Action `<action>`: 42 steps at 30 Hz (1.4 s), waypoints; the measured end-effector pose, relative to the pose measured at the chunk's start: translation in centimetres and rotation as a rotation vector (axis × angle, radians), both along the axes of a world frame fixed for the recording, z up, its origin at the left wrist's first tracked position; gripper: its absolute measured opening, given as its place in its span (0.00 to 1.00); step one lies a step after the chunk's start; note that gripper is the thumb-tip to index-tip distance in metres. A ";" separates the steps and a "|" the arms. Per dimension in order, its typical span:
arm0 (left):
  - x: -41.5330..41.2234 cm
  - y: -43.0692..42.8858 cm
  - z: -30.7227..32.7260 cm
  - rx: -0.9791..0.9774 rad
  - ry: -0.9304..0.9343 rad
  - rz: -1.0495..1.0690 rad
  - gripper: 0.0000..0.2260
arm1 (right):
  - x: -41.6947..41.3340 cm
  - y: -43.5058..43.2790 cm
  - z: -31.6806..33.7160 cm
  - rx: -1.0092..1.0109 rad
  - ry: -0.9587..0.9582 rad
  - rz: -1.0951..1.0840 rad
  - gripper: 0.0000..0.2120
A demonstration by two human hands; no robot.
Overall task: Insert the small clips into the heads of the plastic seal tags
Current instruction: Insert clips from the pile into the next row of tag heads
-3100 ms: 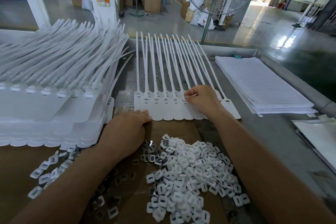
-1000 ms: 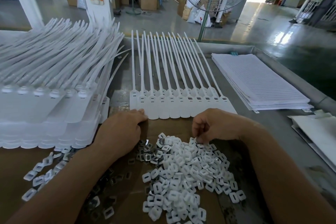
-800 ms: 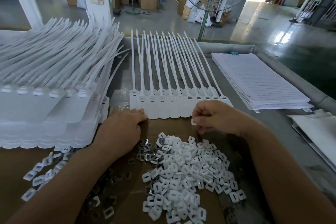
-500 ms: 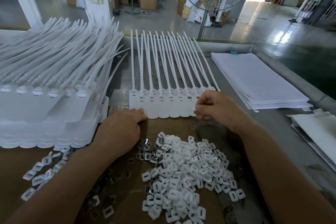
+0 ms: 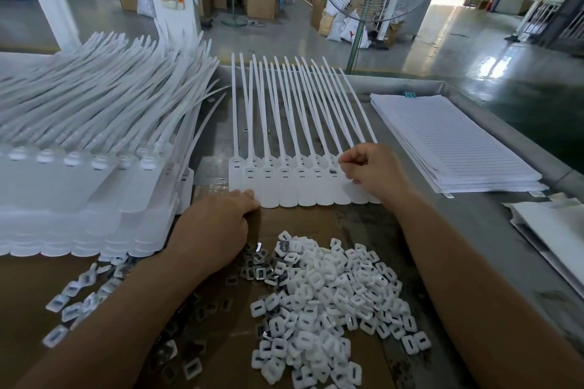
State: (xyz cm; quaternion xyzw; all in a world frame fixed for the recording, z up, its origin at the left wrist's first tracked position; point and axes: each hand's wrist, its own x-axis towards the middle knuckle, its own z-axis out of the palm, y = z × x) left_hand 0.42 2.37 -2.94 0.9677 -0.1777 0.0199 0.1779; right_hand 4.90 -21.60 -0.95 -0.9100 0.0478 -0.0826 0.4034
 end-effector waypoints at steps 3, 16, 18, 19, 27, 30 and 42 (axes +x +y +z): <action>-0.1 0.0 0.2 -0.006 -0.008 -0.006 0.21 | 0.6 -0.1 -0.4 0.039 0.009 -0.026 0.06; -0.2 0.0 0.5 0.006 0.005 -0.003 0.21 | 1.2 0.6 -1.7 -0.025 -0.082 -0.056 0.06; -0.2 0.0 0.5 0.005 0.010 -0.002 0.21 | 1.2 0.7 -1.8 -0.019 -0.089 -0.066 0.06; -0.2 0.0 0.5 0.005 0.011 -0.001 0.21 | 1.2 0.7 -1.9 -0.018 -0.093 -0.070 0.07; -0.1 0.1 0.4 0.015 0.006 -0.009 0.21 | 1.3 1.1 -2.5 -0.019 -0.111 -0.093 0.06; 0.0 0.0 0.4 0.015 0.007 -0.008 0.21 | 1.3 1.0 -2.6 -0.034 -0.102 -0.096 0.06; 0.0 0.0 0.3 0.004 0.003 -0.006 0.21 | 2.0 1.0 -1.1 -0.030 0.042 -0.109 0.08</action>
